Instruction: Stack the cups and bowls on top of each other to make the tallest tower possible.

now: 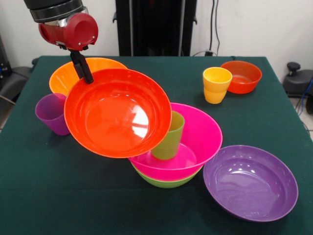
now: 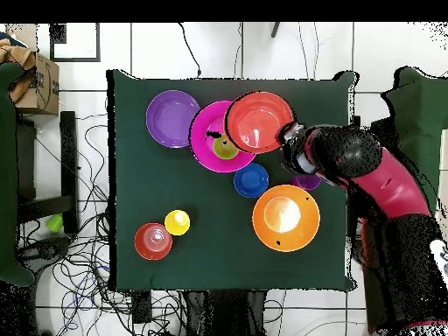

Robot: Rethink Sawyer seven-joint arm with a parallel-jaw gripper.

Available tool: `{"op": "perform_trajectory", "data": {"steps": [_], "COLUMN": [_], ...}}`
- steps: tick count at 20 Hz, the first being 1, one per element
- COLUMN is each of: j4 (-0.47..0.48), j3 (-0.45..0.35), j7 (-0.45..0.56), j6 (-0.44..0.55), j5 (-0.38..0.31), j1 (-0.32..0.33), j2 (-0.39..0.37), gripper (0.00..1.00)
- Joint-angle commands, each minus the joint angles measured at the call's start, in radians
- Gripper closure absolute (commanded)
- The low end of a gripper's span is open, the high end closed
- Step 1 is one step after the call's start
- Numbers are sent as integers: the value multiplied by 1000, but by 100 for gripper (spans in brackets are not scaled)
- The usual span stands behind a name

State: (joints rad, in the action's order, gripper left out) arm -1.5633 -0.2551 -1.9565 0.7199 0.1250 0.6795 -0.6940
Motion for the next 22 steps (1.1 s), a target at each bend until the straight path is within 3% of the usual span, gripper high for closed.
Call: {"op": "perform_trajectory", "data": {"steps": [1, 16, 22], "j4": [-26, -11, -40], "j3": [-59, -67, -68], "j7": [42, 64, 10], "j6": [13, 31, 76], "j5": [-53, -58, -16], "j1": [-20, -3, -26], "j2": [7, 19, -40], "gripper": [100, 100, 100]}}
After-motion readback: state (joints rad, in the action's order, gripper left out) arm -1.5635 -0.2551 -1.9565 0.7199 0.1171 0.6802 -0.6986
